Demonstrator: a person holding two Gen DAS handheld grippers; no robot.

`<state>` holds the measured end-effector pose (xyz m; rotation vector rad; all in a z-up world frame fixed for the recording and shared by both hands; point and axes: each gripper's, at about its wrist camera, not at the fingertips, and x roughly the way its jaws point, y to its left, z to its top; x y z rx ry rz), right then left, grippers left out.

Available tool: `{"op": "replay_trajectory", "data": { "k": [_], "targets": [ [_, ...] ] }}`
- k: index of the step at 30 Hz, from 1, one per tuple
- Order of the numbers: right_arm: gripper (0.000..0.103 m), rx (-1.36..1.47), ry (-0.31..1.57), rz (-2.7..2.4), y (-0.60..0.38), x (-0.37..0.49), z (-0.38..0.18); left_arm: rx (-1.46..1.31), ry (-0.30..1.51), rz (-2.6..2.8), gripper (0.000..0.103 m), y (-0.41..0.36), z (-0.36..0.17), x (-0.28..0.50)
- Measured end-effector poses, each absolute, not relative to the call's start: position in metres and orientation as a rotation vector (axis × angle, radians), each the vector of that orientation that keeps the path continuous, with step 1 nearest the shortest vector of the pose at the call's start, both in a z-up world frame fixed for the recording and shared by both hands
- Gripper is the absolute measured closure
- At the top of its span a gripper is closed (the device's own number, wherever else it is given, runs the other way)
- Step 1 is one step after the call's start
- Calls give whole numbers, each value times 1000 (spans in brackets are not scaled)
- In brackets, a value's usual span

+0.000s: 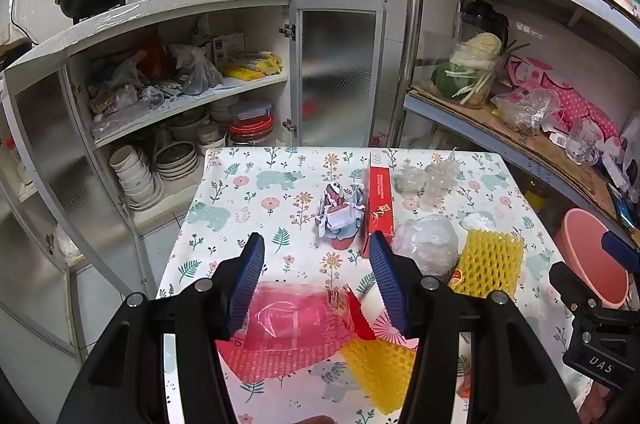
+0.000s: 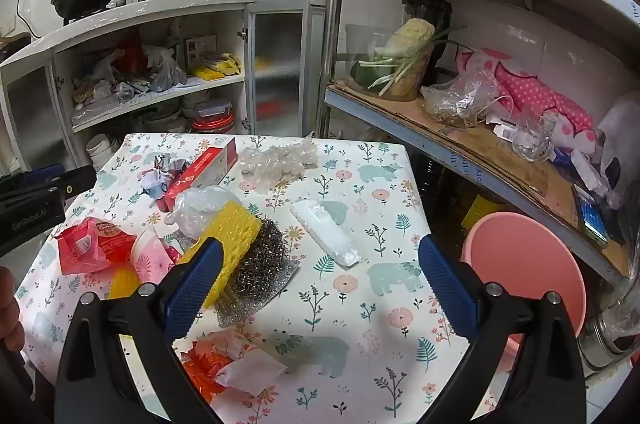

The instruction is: Collect trash

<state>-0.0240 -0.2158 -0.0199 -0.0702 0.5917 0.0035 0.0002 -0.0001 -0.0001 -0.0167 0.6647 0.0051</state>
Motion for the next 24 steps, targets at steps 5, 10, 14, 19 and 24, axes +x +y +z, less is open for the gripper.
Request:
{"op": "replay_trajectory", "data": {
  "k": [5,10,14,19,24],
  "targets": [
    [5,-67,589,5,-216,-24,-20,-19,663,5,49,0,0,0],
    [5,-69,585,4,-217,-24,-18,-19,662,3,49,0,0,0],
    [5,-69,588,3,-215,-24,-19,-22,663,4,49,0,0,0],
    [5,-70,587,2,-216,-24,-19,-22,663,4,49,0,0,0],
    [5,-70,586,2,-216,-24,-19,-21,663,4,49,0,0,0]
  ]
}}
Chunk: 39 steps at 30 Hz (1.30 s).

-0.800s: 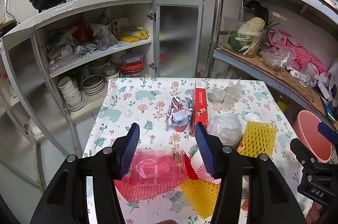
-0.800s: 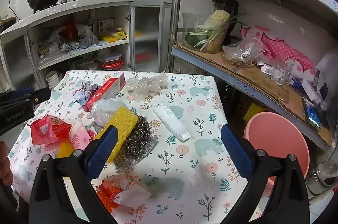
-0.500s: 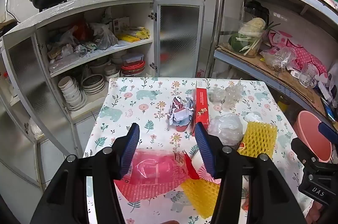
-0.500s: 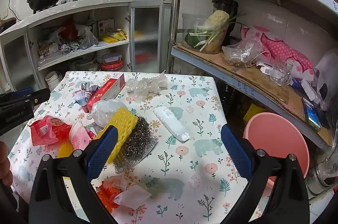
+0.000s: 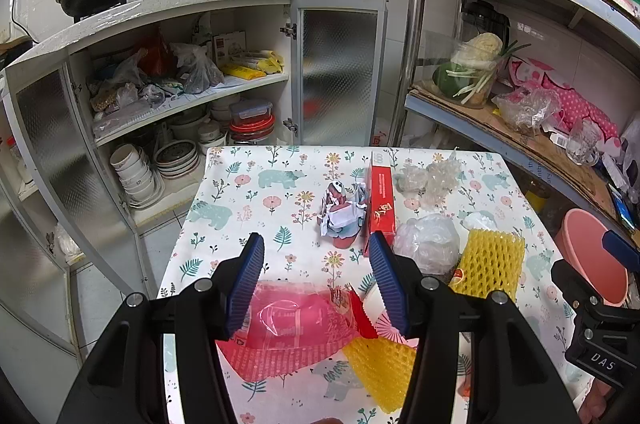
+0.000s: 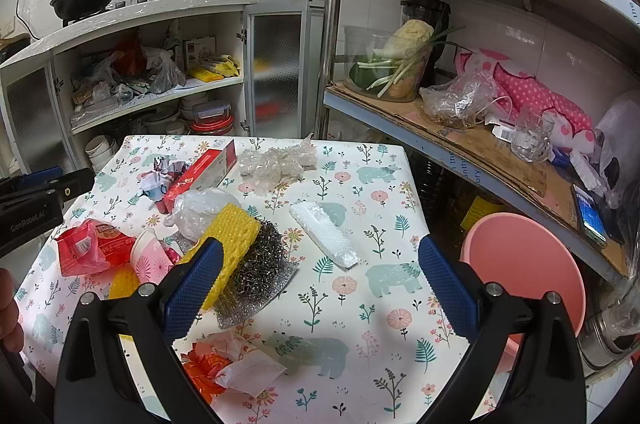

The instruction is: Collect trash

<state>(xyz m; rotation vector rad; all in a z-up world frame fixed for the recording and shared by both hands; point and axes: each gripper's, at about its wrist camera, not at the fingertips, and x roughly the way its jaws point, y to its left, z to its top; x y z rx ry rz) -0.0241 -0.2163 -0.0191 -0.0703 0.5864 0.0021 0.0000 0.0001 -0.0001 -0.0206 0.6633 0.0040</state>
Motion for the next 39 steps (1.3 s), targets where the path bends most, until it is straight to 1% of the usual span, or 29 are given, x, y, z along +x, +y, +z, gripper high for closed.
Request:
{"op": "replay_trajectory", "data": {
  "k": [24,36,39],
  "targets": [
    [5,-67,591,2,-217,-23,-22,-21,677,0,49,-3,-10,1],
    [5,-70,604,15,-218,-25,-18,-1,722,-34,49,-9,-21,5],
    [5,-73,611,21,-217,-22,-27,0,738,-40,49,-9,-23,6]
  ]
}}
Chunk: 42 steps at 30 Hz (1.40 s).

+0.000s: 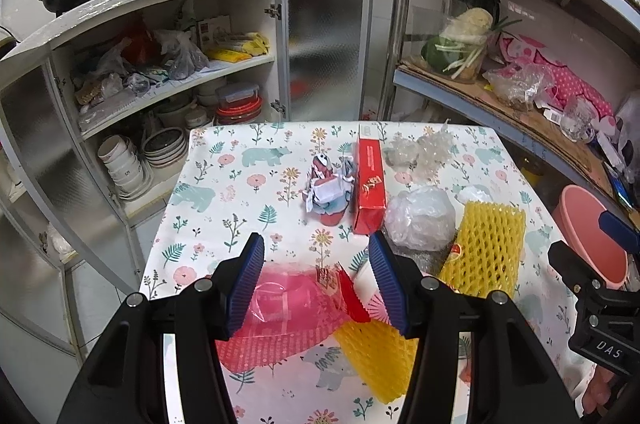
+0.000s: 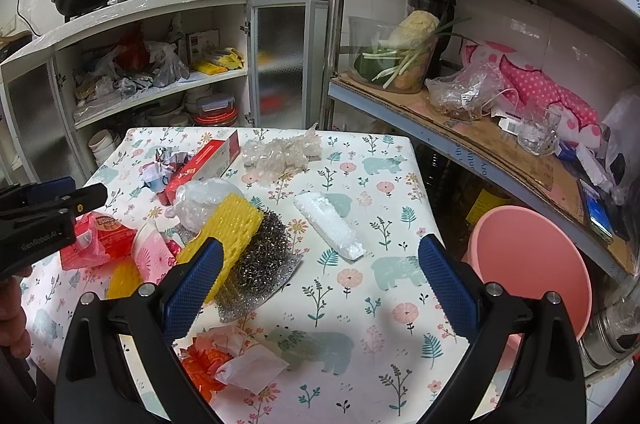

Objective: Collect trash
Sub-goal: 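Grasp the red plastic bag with the left tool while the right tool grasps the orange ribbon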

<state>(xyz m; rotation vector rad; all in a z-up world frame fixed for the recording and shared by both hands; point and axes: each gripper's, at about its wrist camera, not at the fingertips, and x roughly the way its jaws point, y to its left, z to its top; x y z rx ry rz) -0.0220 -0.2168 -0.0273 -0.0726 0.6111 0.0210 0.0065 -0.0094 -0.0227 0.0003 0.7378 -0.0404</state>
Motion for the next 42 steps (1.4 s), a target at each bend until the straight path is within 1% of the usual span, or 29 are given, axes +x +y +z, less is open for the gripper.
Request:
{"op": "replay_trajectory", "data": {
  "k": [7,10,21,22,23,33,37,42],
  "targets": [
    [5,-73,638,28,-215,-19,-28,7,763,-43,49,-10,-26,10],
    [5,-63,652,31,-218,-18,-29,5,777,-46,47,-9,-28,12],
    [5,-22,720,67,-225,-12,-35,39,883,-76,44,-13,-42,18],
    [6,-19,726,71,-226,-11,-35,38,893,-80,44,-14,-44,18],
    [10,-19,730,73,-226,-11,-36,37,904,-82,44,-14,-45,19],
    [11,5,780,91,-229,-7,-40,60,962,-90,44,-18,-47,24],
    [18,29,794,104,-233,-7,-38,73,969,-95,44,-20,-45,24],
    [18,67,815,122,-240,-7,-38,71,986,-109,44,-20,-45,23]
  ]
}}
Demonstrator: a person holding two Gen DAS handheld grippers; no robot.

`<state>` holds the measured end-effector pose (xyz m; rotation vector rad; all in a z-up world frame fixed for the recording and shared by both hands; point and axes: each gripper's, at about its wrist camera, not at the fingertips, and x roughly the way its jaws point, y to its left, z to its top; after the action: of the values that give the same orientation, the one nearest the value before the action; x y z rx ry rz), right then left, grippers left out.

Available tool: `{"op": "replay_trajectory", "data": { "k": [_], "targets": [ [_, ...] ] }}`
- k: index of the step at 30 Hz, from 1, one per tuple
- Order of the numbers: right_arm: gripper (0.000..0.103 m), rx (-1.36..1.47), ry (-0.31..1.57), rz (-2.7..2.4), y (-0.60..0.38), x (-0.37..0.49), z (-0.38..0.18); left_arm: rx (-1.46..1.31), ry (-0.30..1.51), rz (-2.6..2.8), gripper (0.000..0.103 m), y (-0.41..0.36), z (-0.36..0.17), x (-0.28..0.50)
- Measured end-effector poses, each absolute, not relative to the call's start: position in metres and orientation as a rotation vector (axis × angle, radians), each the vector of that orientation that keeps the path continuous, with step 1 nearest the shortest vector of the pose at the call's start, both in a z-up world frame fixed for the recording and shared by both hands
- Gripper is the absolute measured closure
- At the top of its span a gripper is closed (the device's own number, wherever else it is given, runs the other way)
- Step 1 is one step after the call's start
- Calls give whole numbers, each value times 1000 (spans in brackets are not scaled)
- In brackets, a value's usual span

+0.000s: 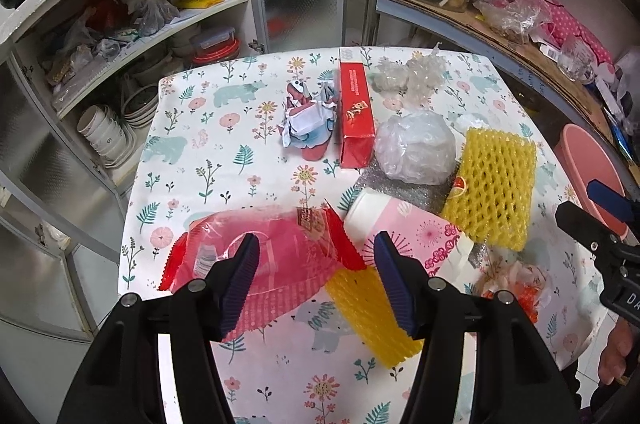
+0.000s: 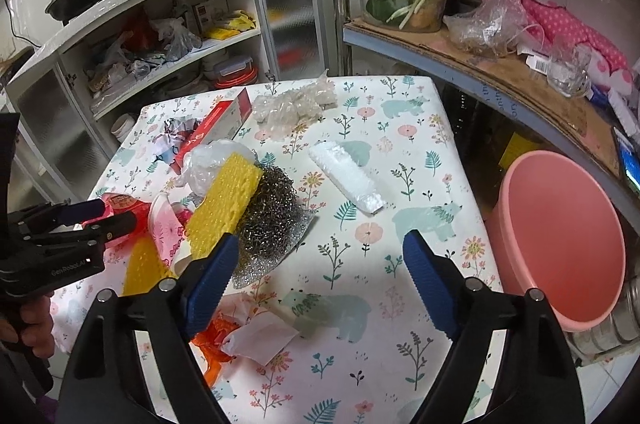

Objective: Collect trash
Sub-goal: 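Grasp the red plastic bag with the left tool while the right tool grasps the orange ribbon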

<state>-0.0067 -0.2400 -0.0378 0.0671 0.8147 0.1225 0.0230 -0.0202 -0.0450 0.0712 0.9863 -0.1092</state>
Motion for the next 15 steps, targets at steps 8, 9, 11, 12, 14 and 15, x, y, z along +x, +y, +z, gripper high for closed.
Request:
{"op": "replay_trajectory", "data": {
  "k": [8,9,11,12,14,15],
  "targets": [
    [23,123,831,152,-253,-9,-33,69,992,-154,44,-7,-36,17],
    [24,126,836,156,-254,-9,-34,79,989,-156,44,-4,-33,16],
    [27,130,849,164,-256,-9,-36,94,991,-161,44,2,-31,12],
    [28,130,853,169,-256,-10,-37,105,995,-159,44,7,-30,9],
    [31,130,863,183,-256,-11,-39,109,1010,-161,44,17,-30,4],
    [31,131,869,191,-255,-12,-40,103,1020,-166,44,21,-31,1]
  ]
}}
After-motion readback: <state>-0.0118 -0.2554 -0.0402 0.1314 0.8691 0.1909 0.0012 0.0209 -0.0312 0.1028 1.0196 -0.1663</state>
